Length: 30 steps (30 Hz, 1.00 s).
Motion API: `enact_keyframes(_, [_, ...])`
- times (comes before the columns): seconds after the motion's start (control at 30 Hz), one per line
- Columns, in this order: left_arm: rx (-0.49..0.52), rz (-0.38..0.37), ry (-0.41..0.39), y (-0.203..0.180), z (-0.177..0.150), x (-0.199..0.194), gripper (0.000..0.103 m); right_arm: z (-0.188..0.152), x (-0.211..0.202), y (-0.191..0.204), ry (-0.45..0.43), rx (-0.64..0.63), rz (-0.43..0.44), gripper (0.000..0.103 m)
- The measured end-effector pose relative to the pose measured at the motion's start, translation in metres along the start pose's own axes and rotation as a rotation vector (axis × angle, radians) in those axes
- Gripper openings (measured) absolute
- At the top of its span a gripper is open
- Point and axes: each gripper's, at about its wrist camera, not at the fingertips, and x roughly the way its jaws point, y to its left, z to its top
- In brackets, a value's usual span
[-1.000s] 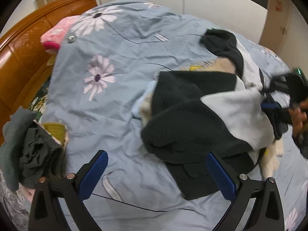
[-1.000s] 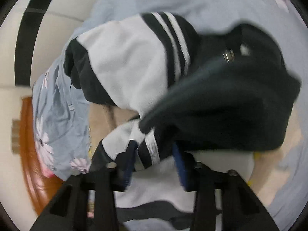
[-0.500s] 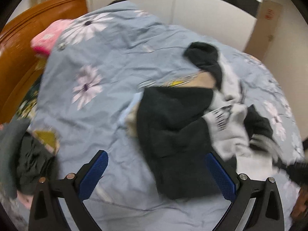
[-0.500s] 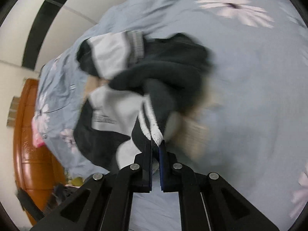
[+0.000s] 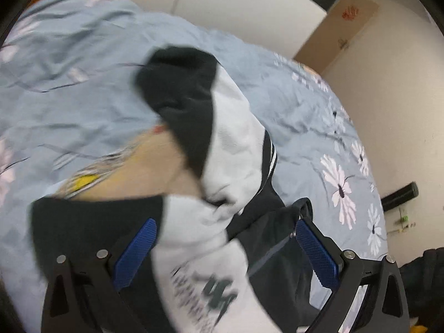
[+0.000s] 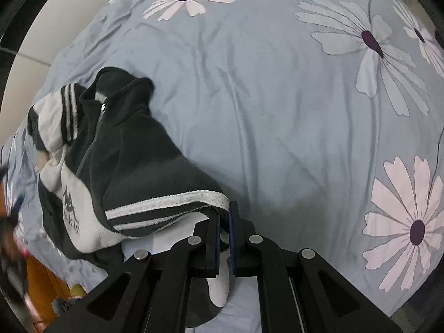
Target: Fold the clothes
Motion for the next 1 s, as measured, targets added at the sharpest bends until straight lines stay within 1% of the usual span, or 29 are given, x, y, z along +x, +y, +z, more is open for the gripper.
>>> enact_keyframes(0.07, [0.002,0.0,0.05,-0.004,0.006,0.028,0.096,0.002,-0.001,-0.002,0.006,0.013,0.022,0.006])
enact_keyframes(0.1, [-0.007,-0.01,0.084,-0.005,0.008,0.044,0.095,0.003,-0.001,-0.004,0.008,0.017,0.029,0.006])
enact_keyframes(0.13, [-0.021,-0.017,0.106,-0.004,0.009,0.056,0.092,0.001,-0.002,-0.006,0.01,0.022,0.035,0.006])
enact_keyframes(0.2, [-0.072,-0.047,0.135,-0.001,0.011,0.072,0.086,0.0,-0.003,-0.008,0.012,0.02,0.04,0.006])
enact_keyframes(0.23, [-0.101,-0.067,0.149,0.0,0.011,0.079,0.081,0.0,-0.003,-0.008,0.012,0.015,0.04,0.006])
enact_keyframes(0.27, [-0.126,-0.082,0.161,0.001,0.012,0.086,0.069,0.001,-0.003,-0.008,0.011,0.014,0.041,0.006])
enact_keyframes(0.3, [-0.128,-0.069,0.164,-0.001,0.012,0.091,0.06,0.002,-0.002,-0.008,0.011,0.017,0.044,0.006])
enact_keyframes(0.37, [-0.103,-0.014,0.159,-0.005,0.014,0.093,0.019,0.003,-0.003,-0.008,0.01,0.026,0.053,0.006])
enact_keyframes(0.4, [-0.097,-0.007,0.153,-0.007,0.015,0.092,0.015,0.005,-0.006,-0.008,0.006,0.031,0.061,0.006])
enact_keyframes(0.47, [-0.1,-0.019,0.113,-0.01,0.019,0.08,0.012,0.007,-0.011,-0.006,-0.009,0.03,0.074,0.006])
enact_keyframes(0.53, [-0.092,-0.031,0.069,-0.016,0.022,0.063,0.011,0.011,-0.019,0.0,-0.03,0.014,0.087,0.006])
enact_keyframes(0.67, [-0.036,-0.038,-0.036,-0.032,0.033,0.008,0.009,0.023,-0.054,0.017,-0.103,-0.039,0.124,0.005])
enact_keyframes(0.73, [-0.041,-0.058,-0.11,-0.03,0.037,-0.034,0.008,0.029,-0.074,0.024,-0.14,-0.06,0.142,0.005])
enact_keyframes(0.77, [-0.055,-0.074,-0.15,-0.026,0.038,-0.061,0.005,0.032,-0.086,0.027,-0.174,-0.053,0.147,0.005])
enact_keyframes(0.8, [-0.07,-0.095,-0.187,-0.021,0.038,-0.089,0.005,0.033,-0.1,0.031,-0.21,-0.05,0.151,0.005])
enact_keyframes(0.93, [-0.073,-0.125,-0.318,-0.005,0.027,-0.178,0.005,0.036,-0.155,0.047,-0.313,-0.124,0.173,0.005])
enact_keyframes(1.0, [-0.08,-0.139,-0.371,0.005,0.016,-0.217,0.005,0.034,-0.184,0.054,-0.365,-0.155,0.179,0.005])
